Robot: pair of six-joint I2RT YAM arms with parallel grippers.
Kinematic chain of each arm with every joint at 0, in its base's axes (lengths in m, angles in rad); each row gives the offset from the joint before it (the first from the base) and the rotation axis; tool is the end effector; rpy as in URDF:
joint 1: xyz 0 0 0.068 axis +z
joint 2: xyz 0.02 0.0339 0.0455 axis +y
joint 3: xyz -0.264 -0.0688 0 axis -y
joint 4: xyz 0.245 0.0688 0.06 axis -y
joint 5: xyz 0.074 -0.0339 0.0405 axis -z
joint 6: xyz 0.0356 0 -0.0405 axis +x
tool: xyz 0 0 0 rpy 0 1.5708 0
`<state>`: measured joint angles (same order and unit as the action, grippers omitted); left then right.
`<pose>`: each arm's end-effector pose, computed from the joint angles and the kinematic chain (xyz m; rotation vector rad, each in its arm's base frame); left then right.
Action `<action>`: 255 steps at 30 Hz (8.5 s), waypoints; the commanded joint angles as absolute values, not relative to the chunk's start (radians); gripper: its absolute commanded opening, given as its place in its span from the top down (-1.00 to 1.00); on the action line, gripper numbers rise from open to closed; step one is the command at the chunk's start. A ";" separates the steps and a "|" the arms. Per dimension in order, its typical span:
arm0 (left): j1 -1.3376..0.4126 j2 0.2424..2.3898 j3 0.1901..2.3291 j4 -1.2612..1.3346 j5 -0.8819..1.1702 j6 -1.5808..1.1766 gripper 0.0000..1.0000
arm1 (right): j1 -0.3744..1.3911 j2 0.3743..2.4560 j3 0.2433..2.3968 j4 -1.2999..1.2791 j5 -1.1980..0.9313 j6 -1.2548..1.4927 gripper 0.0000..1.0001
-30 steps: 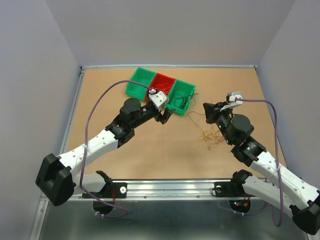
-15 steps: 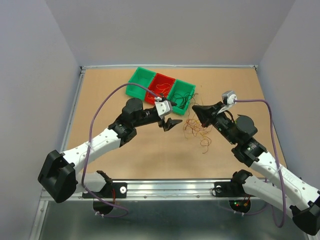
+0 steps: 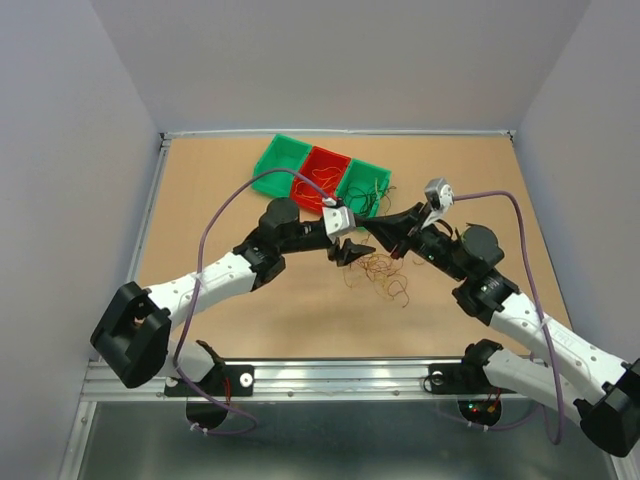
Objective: Untangle the cables
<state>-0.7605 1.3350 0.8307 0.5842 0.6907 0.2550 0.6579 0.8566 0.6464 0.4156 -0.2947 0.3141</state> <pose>0.2038 -0.2252 0.3124 1.2173 1.0076 -0.9117 0.1559 0.1335 0.3426 -0.5004 1.3605 1.0063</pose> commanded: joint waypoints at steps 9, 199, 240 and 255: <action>-0.798 1.445 0.844 0.736 0.719 0.261 -0.04 | 0.661 1.054 1.122 0.412 -0.318 0.414 0.99; -0.276 1.226 0.804 0.902 0.586 -0.164 1.00 | 0.669 1.451 0.801 0.250 0.026 0.569 0.55; -0.363 2.177 1.690 0.150 0.188 0.193 1.00 | 0.667 1.091 0.566 0.405 0.284 0.551 -0.55; -0.479 2.183 1.818 -0.090 0.060 0.213 0.00 | 0.667 1.091 0.568 0.403 0.287 0.546 -0.55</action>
